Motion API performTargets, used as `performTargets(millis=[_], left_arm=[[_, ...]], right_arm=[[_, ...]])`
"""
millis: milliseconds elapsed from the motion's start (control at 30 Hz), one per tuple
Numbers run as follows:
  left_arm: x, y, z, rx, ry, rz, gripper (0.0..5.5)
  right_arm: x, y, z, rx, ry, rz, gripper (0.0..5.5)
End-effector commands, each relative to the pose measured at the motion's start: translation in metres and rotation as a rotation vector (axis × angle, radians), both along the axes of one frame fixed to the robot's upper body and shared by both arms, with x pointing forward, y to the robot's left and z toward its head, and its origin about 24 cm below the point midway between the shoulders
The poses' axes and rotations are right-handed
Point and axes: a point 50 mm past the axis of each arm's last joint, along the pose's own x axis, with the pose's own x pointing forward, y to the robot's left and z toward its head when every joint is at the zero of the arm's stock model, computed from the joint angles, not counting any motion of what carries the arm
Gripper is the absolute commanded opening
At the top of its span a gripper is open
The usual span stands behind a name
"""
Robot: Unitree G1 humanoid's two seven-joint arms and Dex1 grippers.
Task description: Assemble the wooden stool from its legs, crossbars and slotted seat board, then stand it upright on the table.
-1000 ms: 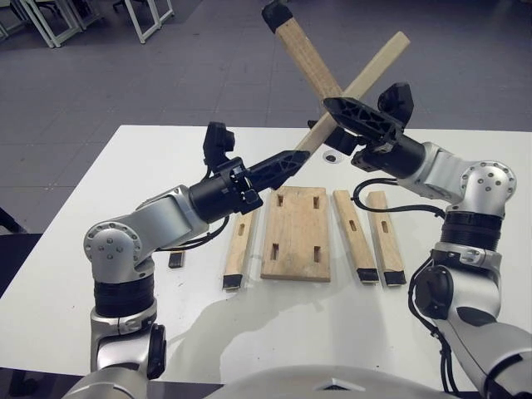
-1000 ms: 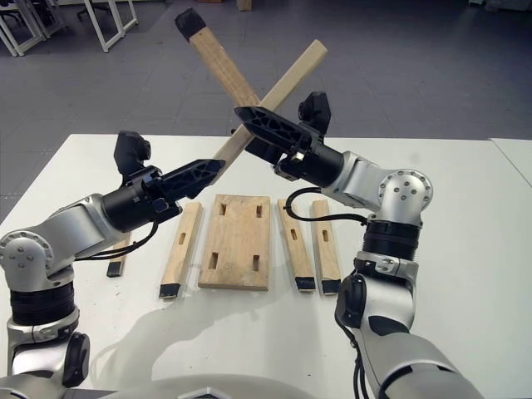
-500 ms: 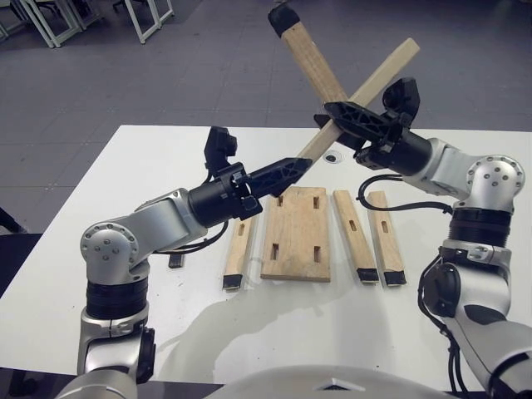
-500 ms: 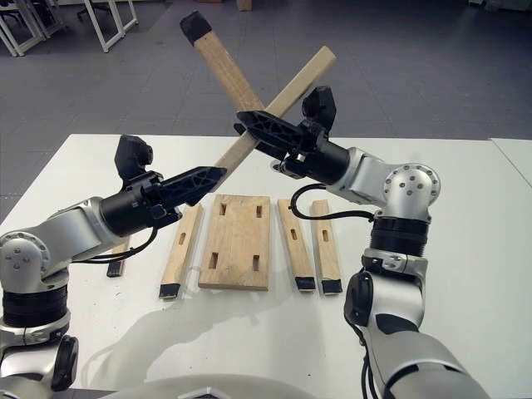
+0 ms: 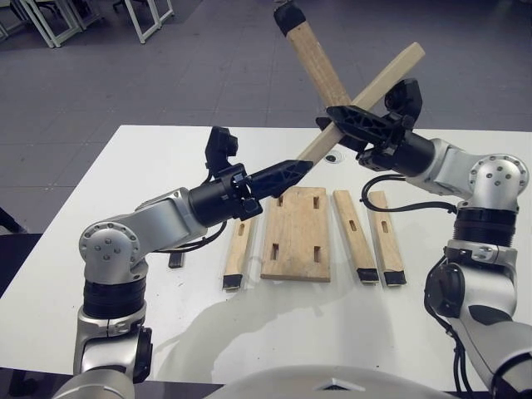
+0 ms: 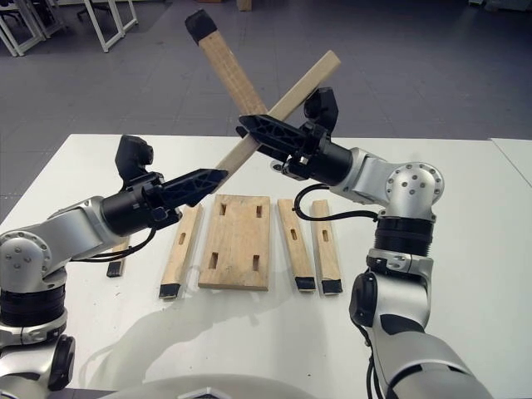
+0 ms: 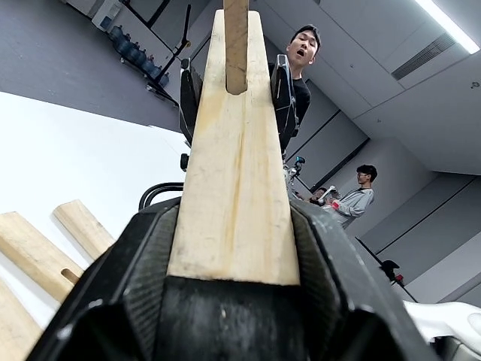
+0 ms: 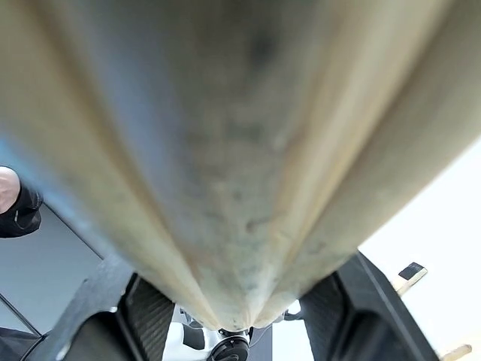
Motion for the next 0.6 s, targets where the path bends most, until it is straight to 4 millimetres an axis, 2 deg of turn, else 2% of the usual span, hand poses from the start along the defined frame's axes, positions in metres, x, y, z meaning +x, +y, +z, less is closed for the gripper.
performTargets(millis=[33,200,300,333,467,533,600], left_arm=[[0.01,0.005,0.0,0.041,-0.028,0.101,2.53],[0.008,0.005,-0.003,0.037,-0.03,0.081,3.34],[0.01,0.015,-0.003,0.034,-0.002,0.11,3.75],[0.011,0.019,-0.002,0.036,-0.004,0.122,3.97],[0.021,0.052,0.022,0.066,-0.091,0.259,3.99],[0.021,0.066,0.03,0.204,-0.188,0.326,3.99],[0.019,0.068,0.013,0.53,-0.282,0.361,3.99]], right_arm=[[-0.004,0.002,0.004,-0.002,-0.013,0.028,2.04],[-0.006,0.004,0.005,0.008,-0.007,0.051,2.03],[-0.005,0.003,0.004,-0.005,-0.006,0.038,2.03],[-0.004,0.003,0.003,-0.011,-0.006,0.03,2.03],[0.002,-0.006,-0.006,-0.074,0.002,-0.034,2.03],[0.006,-0.011,-0.012,-0.132,-0.015,-0.081,2.03],[0.013,-0.015,-0.016,-0.207,-0.063,-0.15,2.03]])
